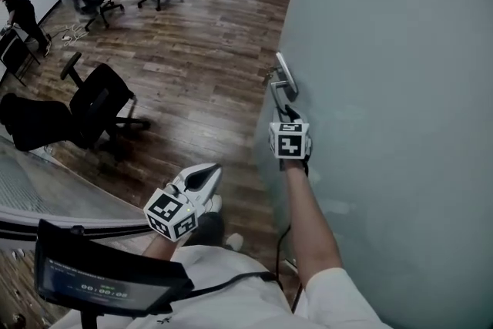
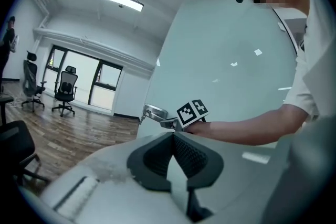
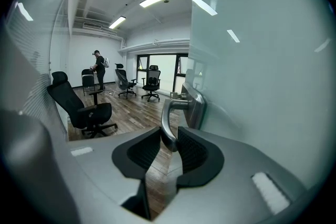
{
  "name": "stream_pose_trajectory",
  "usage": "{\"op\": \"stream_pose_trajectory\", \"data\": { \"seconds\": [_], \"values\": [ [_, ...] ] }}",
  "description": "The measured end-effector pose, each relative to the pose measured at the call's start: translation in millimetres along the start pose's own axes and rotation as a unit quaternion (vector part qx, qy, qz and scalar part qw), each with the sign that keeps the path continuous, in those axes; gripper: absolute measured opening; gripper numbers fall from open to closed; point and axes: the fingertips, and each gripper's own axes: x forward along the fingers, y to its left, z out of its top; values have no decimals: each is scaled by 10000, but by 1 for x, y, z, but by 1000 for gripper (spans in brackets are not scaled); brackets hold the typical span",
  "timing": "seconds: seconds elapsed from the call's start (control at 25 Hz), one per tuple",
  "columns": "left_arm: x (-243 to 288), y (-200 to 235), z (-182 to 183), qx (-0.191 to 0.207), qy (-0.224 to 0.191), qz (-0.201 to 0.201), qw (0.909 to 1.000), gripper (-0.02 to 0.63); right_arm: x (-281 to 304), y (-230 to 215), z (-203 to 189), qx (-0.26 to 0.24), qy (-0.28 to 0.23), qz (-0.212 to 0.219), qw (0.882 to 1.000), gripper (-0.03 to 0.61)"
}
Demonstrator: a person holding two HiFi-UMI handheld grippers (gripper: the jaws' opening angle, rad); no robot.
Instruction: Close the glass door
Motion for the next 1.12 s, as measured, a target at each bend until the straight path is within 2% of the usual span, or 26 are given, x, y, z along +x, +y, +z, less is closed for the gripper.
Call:
{"op": "stream_pose_trajectory", "data": {
  "seconds": [0.24, 0.76, 1.12],
  "values": [
    [-23, 8, -7, 46, -43, 374, 9993, 0, 4, 32, -6, -114, -59, 232, 9996, 104],
    [-84, 10, 0, 174, -255, 506, 9982, 0, -14, 92, -11, -380, -42, 547, 9978, 104],
    [-166, 17, -4, 138, -384, 522, 9978, 0, -42, 159, -10, -607, -15, 772, 9952, 107]
  ]
}}
